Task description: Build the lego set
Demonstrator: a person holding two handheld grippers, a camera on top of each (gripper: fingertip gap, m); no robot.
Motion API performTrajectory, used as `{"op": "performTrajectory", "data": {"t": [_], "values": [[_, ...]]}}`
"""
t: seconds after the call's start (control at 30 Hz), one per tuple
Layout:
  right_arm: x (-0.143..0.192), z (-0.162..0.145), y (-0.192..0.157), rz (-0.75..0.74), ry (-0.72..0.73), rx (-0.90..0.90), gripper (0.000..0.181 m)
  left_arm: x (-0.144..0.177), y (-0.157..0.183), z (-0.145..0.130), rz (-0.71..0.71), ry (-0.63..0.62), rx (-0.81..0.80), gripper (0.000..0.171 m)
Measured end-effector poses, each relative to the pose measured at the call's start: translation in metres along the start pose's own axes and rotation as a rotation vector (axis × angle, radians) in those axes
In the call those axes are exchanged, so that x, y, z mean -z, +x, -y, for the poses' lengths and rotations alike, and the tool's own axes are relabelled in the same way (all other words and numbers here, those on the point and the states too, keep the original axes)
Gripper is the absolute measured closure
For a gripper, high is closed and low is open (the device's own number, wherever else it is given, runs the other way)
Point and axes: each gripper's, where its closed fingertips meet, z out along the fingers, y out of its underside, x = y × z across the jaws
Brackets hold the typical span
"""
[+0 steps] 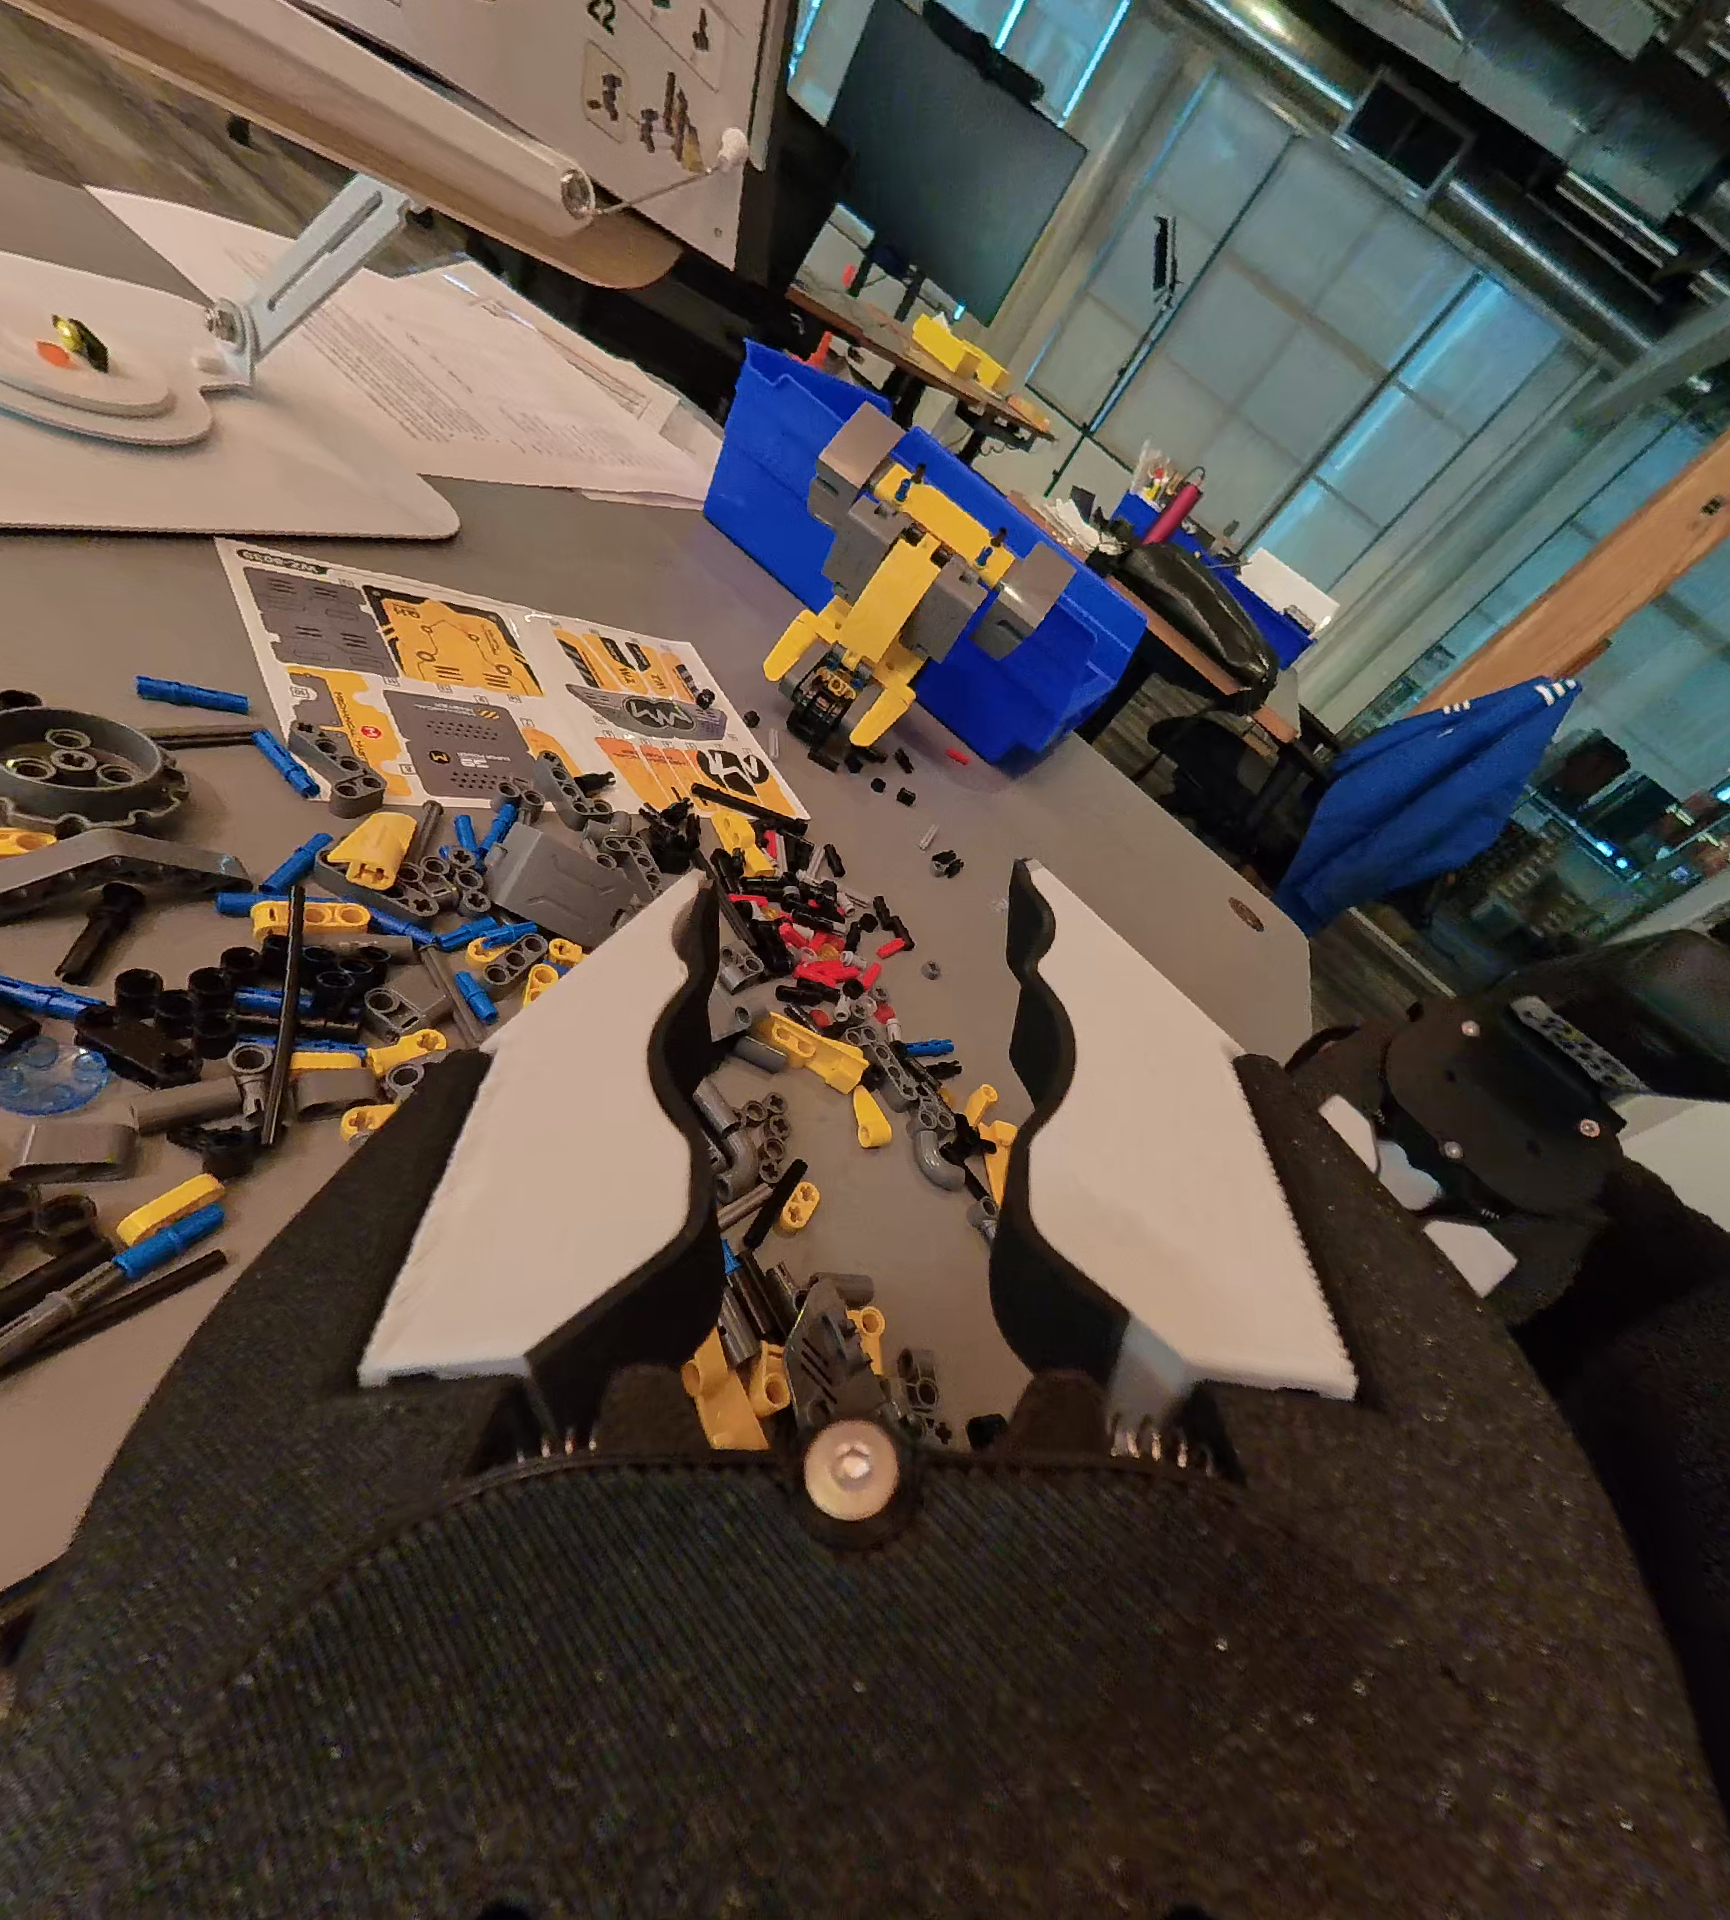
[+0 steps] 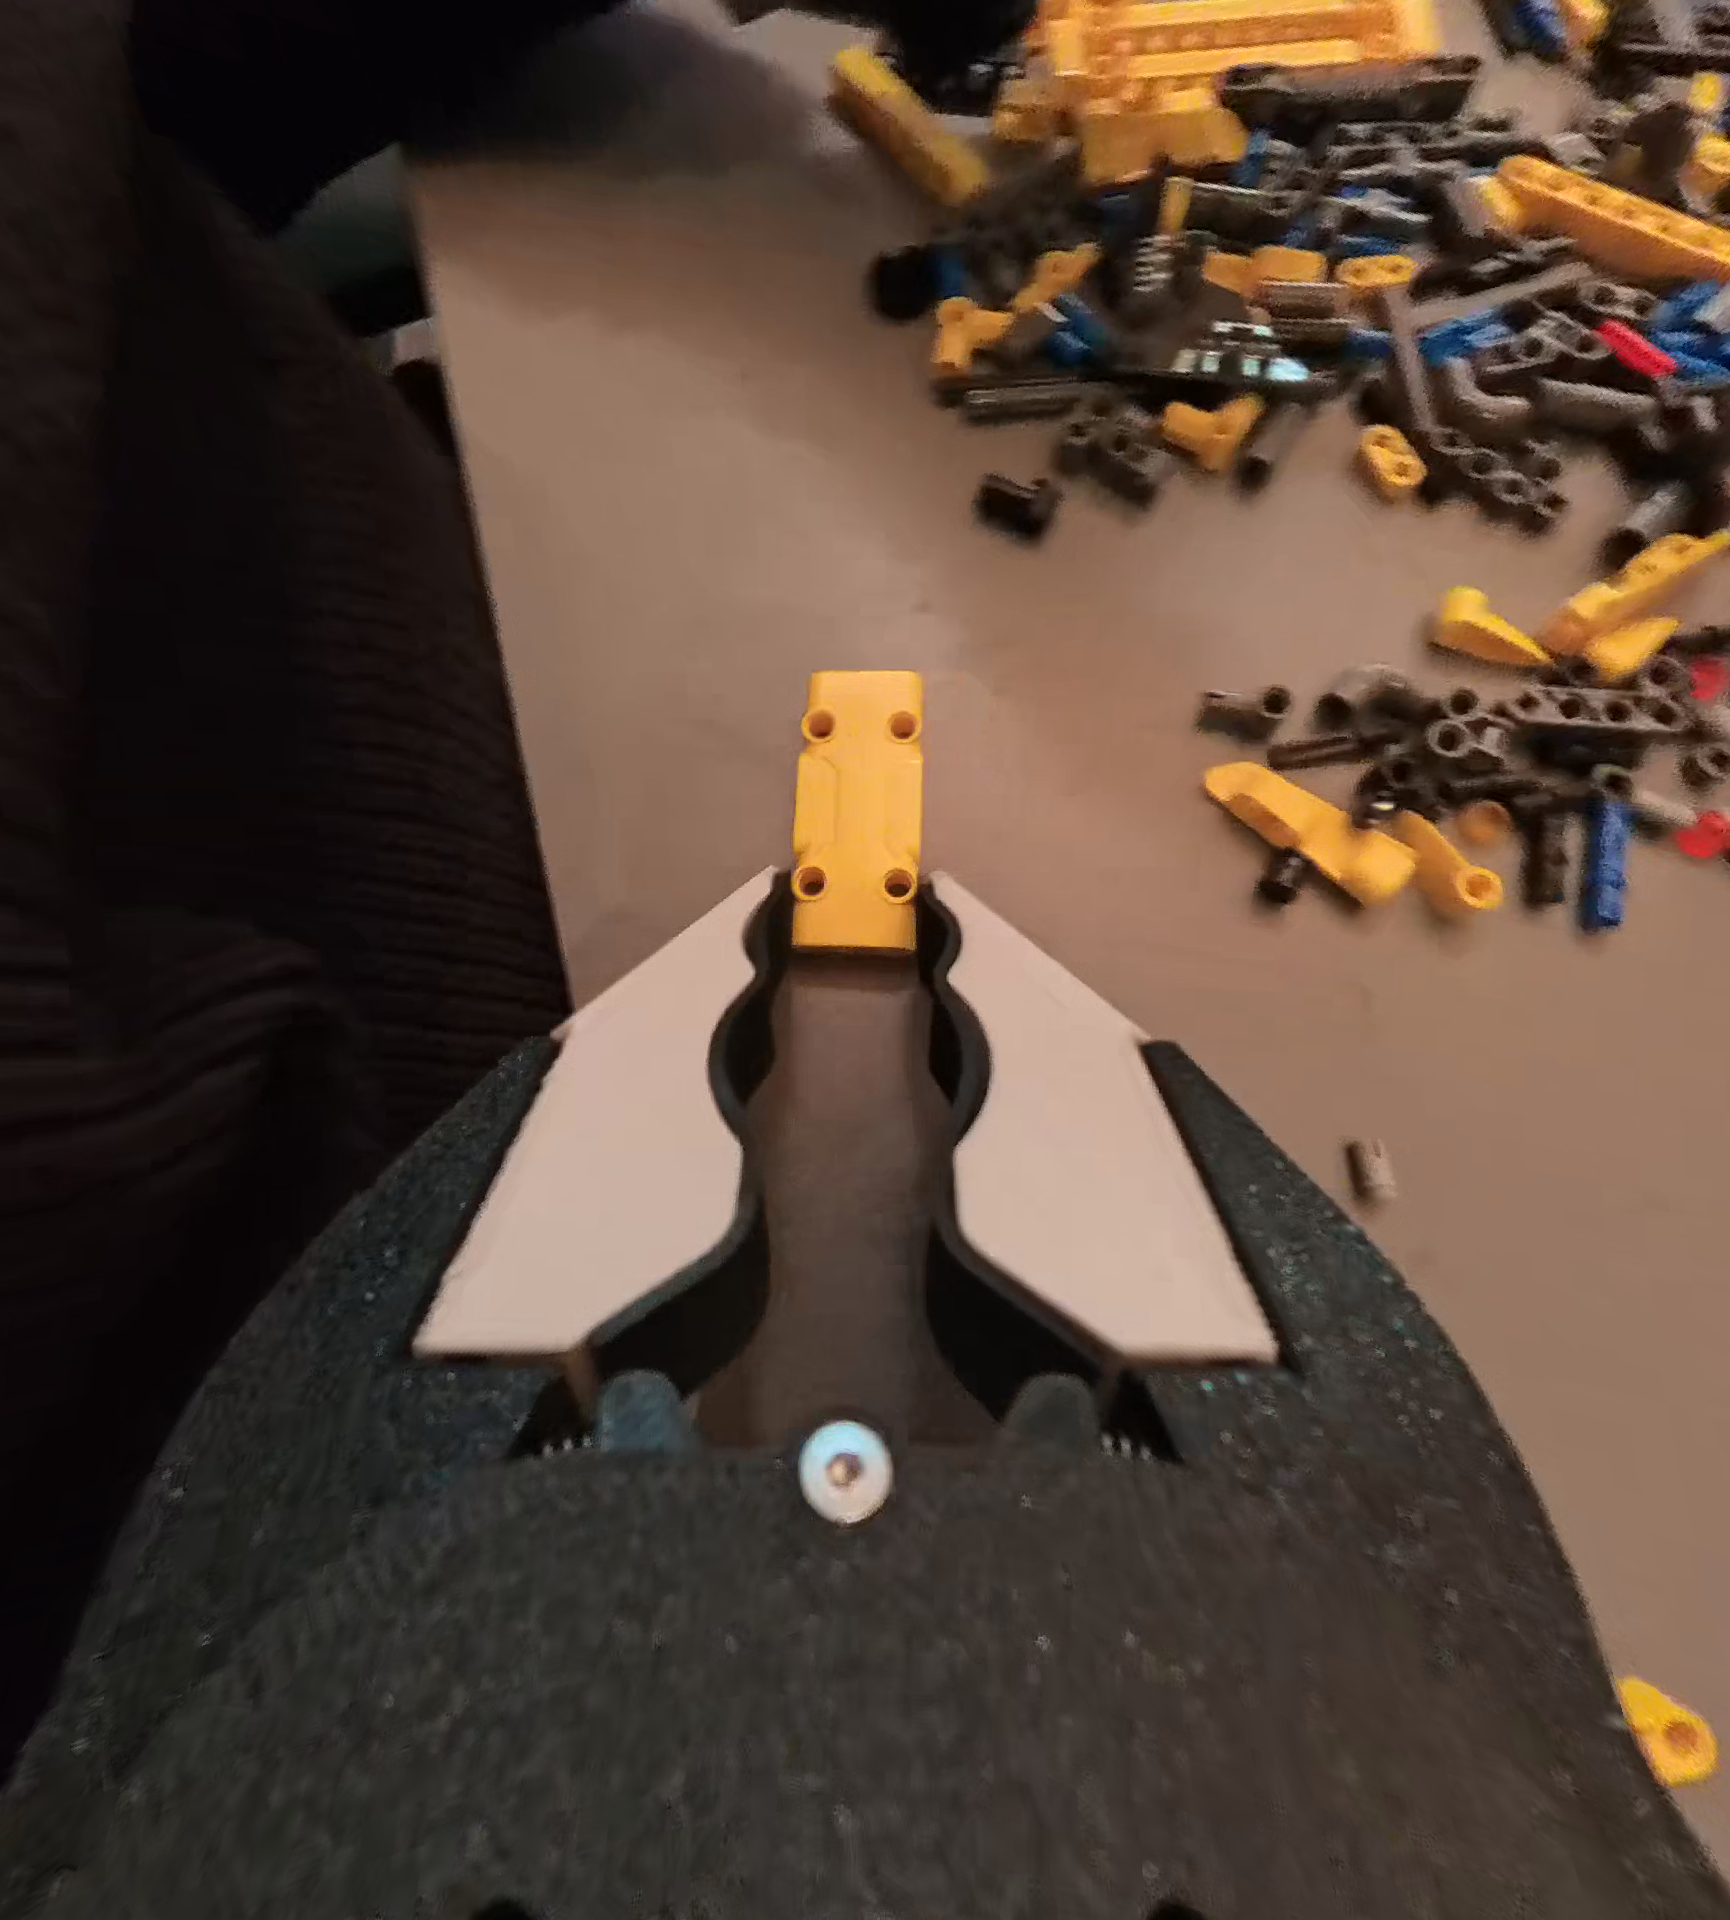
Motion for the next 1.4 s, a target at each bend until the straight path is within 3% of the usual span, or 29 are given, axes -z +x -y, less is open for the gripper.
{"op": "performTrajectory", "data": {"t": [0.1,0.13,0.2,0.23,0.33,0.5,0.6,0.77,0.9,0.97,1.13,1.3,1.4], "values": [[0.004,-0.004,-0.006,0.057,-0.005,0.028,0.157,0.0,0.001,-0.001,-0.007,-0.002,0.006,0.119],[0.006,-0.005,-0.005,0.063,-0.003,0.018,0.15,0.0,0.001,-0.001,-0.008,-0.003,0.005,0.119],[0.009,-0.006,-0.001,0.035,-0.001,0.0,0.119,-0.001,0.001,-0.002,-0.004,-0.007,0.001,0.119],[0.012,-0.009,0.004,0.0,-0.007,-0.006,0.116,-0.001,0.0,-0.002,-0.004,-0.008,0.002,0.119],[0.031,-0.012,0.023,-0.128,0.023,-0.055,0.115,-0.001,0.0,-0.002,-0.009,-0.008,0.01,0.119],[0.089,-0.043,0.085,-0.512,-0.001,-0.297,0.123,-0.002,0.001,-0.004,-0.009,-0.014,0.007,0.119],[0.106,-0.057,0.097,-0.63,-0.002,-0.373,0.129,-0.003,0.002,-0.005,-0.01,-0.019,-0.002,0.119],[0.105,-0.084,0.11,-0.711,-0.067,-0.482,0.136,-0.005,0.0,-0.008,0.009,-0.031,-0.034,0.119],[0.102,-0.086,0.112,-0.685,-0.055,-0.492,0.169,-0.004,0.005,-0.006,-0.009,-0.02,-0.031,0.119],[0.1,-0.086,0.111,-0.663,-0.062,-0.472,0.173,-0.004,0.004,-0.007,-0.009,-0.022,-0.03,0.119],[0.084,-0.072,0.095,-0.54,-0.087,-0.33,0.173,-0.005,0.004,-0.009,-0.014,-0.03,-0.024,0.119],[0.057,-0.05,0.053,-0.272,-0.067,-0.06,0.171,-0.007,0.006,-0.011,-0.015,-0.04,-0.037,0.119],[0.06,-0.05,0.062,-0.302,-0.077,-0.055,0.141,-0.007,0.003,-0.013,-0.006,-0.046,-0.04,0.119]]}}
